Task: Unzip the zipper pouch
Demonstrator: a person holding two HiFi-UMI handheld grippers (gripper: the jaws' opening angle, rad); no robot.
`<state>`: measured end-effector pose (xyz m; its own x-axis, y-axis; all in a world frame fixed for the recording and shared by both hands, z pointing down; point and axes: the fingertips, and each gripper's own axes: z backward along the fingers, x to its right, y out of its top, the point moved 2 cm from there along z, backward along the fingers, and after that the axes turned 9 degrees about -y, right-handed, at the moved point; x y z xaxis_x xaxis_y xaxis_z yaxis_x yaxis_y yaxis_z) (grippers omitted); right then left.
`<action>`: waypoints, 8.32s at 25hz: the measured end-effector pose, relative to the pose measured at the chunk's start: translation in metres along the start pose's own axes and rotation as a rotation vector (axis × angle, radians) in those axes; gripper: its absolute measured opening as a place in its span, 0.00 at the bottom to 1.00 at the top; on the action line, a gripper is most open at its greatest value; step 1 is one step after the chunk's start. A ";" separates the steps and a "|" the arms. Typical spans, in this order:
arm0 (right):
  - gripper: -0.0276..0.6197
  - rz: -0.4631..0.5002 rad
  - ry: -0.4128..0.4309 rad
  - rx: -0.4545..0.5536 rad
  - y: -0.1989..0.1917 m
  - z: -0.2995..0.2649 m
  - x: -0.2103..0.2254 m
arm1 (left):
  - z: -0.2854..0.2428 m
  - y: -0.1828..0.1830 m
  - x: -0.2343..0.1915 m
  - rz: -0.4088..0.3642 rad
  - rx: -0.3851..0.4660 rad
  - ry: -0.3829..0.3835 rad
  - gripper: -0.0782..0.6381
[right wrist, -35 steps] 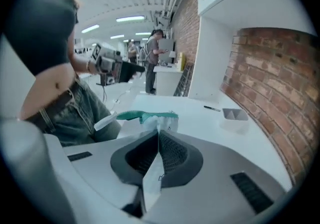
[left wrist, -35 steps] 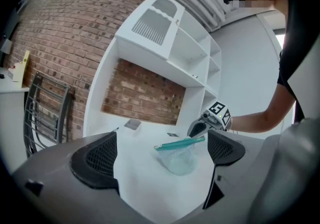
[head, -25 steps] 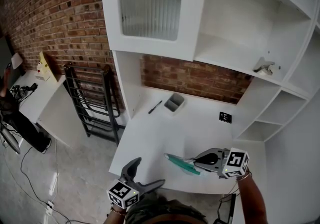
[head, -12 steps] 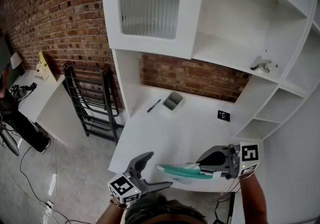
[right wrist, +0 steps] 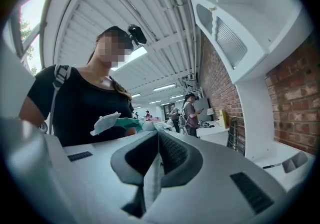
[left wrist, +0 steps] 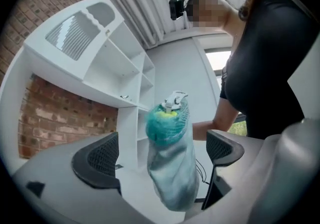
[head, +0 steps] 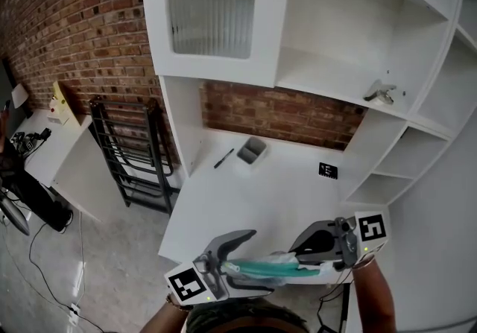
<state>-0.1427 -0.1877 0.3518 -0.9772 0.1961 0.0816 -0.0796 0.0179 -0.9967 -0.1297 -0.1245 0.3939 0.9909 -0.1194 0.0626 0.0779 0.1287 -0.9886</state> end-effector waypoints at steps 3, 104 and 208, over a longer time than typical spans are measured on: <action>0.05 -0.003 -0.010 -0.006 -0.006 0.002 0.000 | -0.006 0.001 0.003 0.004 0.018 -0.017 0.73; 0.06 -0.149 -1.022 0.035 -0.048 -0.065 0.055 | 0.017 -0.064 -0.079 -0.398 -0.575 0.528 0.11; 0.07 -0.065 -1.510 -0.151 -0.086 0.060 0.082 | 0.018 -0.084 -0.063 -0.282 -0.538 0.435 0.11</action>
<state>-0.2280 -0.2317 0.4442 -0.2603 -0.9644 -0.0477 -0.2009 0.1024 -0.9742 -0.1963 -0.1098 0.4751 0.7997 -0.4692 0.3747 0.1479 -0.4509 -0.8802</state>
